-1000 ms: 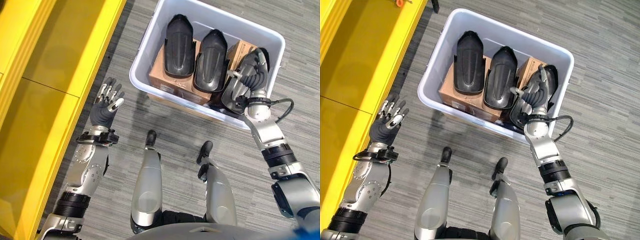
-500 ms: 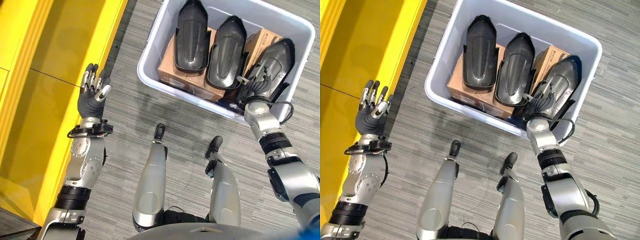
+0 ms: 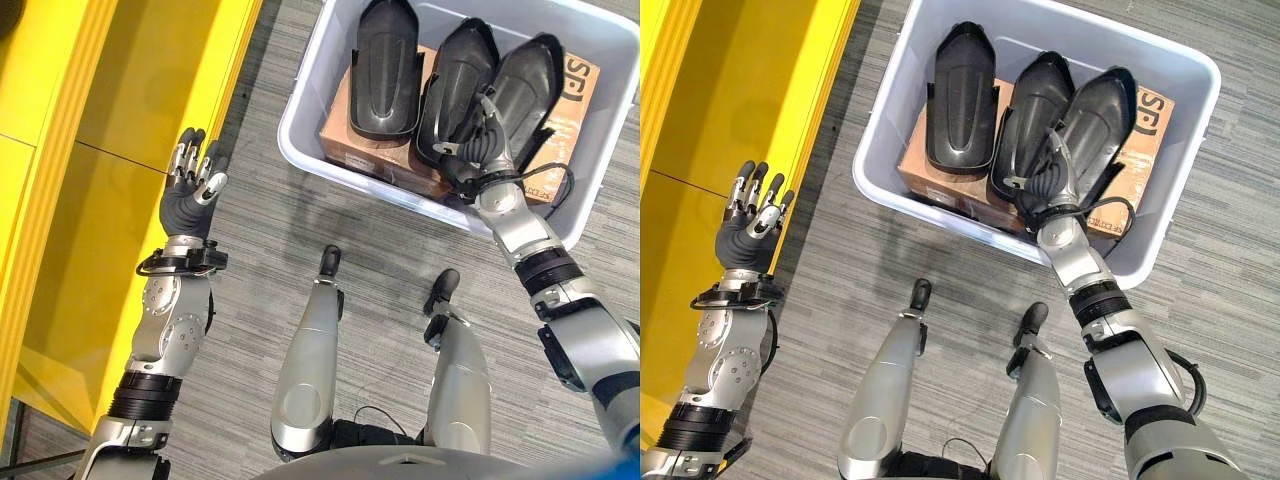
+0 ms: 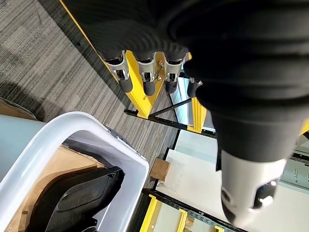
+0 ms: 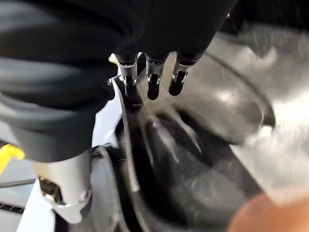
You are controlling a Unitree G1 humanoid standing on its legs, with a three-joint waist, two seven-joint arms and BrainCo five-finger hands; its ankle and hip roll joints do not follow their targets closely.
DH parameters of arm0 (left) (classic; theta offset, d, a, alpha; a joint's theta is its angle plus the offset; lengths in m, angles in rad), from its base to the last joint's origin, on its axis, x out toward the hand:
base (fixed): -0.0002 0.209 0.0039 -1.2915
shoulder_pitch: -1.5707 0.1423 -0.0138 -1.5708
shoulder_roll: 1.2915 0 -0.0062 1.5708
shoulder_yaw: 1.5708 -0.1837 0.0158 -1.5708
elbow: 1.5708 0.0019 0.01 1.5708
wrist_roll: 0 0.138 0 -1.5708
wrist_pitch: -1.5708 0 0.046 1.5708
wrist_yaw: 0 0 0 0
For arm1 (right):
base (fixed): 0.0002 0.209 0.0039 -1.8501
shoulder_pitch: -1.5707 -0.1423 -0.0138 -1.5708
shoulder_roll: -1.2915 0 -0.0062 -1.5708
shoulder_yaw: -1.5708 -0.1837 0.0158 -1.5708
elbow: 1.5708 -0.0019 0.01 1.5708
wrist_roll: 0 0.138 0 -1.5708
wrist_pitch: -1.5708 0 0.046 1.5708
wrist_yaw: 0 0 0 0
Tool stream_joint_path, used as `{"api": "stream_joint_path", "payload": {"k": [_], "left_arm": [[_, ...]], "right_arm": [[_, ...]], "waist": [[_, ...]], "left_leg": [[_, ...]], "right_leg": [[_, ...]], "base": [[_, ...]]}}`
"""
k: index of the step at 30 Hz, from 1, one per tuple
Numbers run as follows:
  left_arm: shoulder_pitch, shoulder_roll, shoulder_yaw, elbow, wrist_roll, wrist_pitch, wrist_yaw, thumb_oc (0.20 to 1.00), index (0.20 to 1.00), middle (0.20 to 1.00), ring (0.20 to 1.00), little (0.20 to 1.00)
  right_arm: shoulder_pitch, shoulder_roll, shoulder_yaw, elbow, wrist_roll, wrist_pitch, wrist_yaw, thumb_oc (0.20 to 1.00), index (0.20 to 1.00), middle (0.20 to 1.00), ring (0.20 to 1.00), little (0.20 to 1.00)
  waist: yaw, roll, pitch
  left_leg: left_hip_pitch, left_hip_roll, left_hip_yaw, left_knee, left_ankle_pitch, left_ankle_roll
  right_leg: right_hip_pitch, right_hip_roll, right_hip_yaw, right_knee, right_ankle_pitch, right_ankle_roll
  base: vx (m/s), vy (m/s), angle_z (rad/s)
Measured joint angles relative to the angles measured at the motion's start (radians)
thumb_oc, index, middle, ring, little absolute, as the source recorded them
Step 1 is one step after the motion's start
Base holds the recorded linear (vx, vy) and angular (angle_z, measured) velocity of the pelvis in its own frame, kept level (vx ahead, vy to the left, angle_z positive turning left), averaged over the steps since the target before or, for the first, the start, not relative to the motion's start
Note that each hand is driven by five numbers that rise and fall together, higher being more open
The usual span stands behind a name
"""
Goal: Move parts from the plastic box to the shelf.
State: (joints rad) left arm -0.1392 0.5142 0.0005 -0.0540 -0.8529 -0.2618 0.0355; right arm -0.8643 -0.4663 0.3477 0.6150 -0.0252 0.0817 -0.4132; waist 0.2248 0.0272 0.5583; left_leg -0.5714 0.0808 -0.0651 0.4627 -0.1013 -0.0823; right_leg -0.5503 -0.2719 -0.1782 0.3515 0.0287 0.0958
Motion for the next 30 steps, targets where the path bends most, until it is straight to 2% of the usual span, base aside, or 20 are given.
{"api": "stream_joint_path", "payload": {"k": [2,7,14,18,21,23,26,30], "left_arm": [[0.001,0.0,-0.004,0.0,-0.001,0.005,-0.022,1.0,1.0,1.0,1.0,1.0],[0.002,0.0,-0.036,0.0,-0.002,0.006,-0.03,1.0,1.0,1.0,1.0,1.0],[0.005,0.0,-0.041,0.0,-0.03,0.006,-0.036,1.0,1.0,1.0,1.0,1.0],[0.023,-0.001,-0.046,-0.001,-0.031,-0.003,-0.034,1.0,1.0,1.0,1.0,1.0],[0.03,-0.013,-0.05,-0.003,-0.031,-0.01,-0.033,1.0,1.0,1.0,1.0,1.0],[0.034,-0.034,-0.051,-0.004,-0.031,-0.019,-0.033,1.0,1.0,1.0,1.0,1.0],[0.039,-0.035,-0.051,-0.004,-0.031,-0.019,-0.033,1.0,1.0,1.0,1.0,1.0],[0.037,-0.039,-0.064,-0.004,-0.031,-0.02,-0.032,1.0,1.0,1.0,1.0,1.0]], "right_arm": [[-0.001,-0.005,0.0,0.003,-0.089,0.003,-0.065,1.0,1.0,1.0,1.0,1.0],[-0.009,-0.027,0.002,-0.003,-0.235,-0.001,-0.134,1.0,1.0,1.0,1.0,1.0],[-0.02,-0.066,0.003,-0.02,-0.315,0.013,-0.399,1.0,1.0,1.0,1.0,1.0],[0.04,-0.069,-0.073,-0.202,-0.349,0.006,-0.519,1.0,1.0,1.0,1.0,1.0],[0.093,-0.062,-0.1,-0.275,-0.337,-0.001,-0.542,1.0,1.0,1.0,1.0,1.0],[0.138,-0.043,-0.111,-0.26,-0.246,0.019,-0.542,1.0,1.0,1.0,1.0,1.0],[0.152,0.0,-0.123,-0.168,-0.176,0.033,-0.484,1.0,1.0,1.0,1.0,1.0],[0.147,0.014,-0.117,-0.131,-0.104,0.058,-0.416,1.0,1.0,1.0,1.0,1.0]], "waist": [[-0.001,0.008,-0.001],[-0.005,0.025,0.0],[-0.021,0.043,0.0],[-0.048,0.056,0.0],[-0.056,0.057,0.0],[-0.076,0.06,-0.001],[-0.082,0.063,-0.001],[-0.075,0.076,-0.001]], "left_leg": [[-0.003,-0.001,0.0,0.007,0.0,0.0],[-0.004,-0.002,0.001,0.01,0.0,0.001],[-0.004,-0.005,0.007,0.009,-0.002,0.004],[0.0,-0.011,0.017,0.009,-0.007,0.011],[0.011,-0.011,0.032,0.009,-0.011,0.015],[0.013,-0.011,0.034,0.009,-0.012,0.015],[0.017,-0.011,0.048,0.01,-0.013,0.017],[0.018,-0.01,0.054,0.009,-0.015,0.02]], "right_leg": [[0.0,-0.001,0.001,0.0,0.0,0.0],[-0.001,-0.001,0.003,0.001,0.0,0.0],[-0.004,-0.004,0.009,-0.002,0.001,0.001],[-0.005,-0.01,0.018,-0.002,0.005,0.004],[-0.004,-0.011,0.032,0.0,0.009,0.01],[-0.005,-0.011,0.035,0.001,0.006,0.005],[-0.008,-0.011,0.049,-0.002,0.006,0.003],[-0.01,-0.012,0.055,0.001,0.005,0.004]], "base": [[0.0,0.0,0.0],[0.0,0.0,0.0],[0.0,0.041,-0.01],[0.01,0.059,-0.02],[0.0,0.038,-0.11],[0.0,0.062,-0.07],[0.0,0.037,-0.09],[0.0,0.004,-0.03]]}}
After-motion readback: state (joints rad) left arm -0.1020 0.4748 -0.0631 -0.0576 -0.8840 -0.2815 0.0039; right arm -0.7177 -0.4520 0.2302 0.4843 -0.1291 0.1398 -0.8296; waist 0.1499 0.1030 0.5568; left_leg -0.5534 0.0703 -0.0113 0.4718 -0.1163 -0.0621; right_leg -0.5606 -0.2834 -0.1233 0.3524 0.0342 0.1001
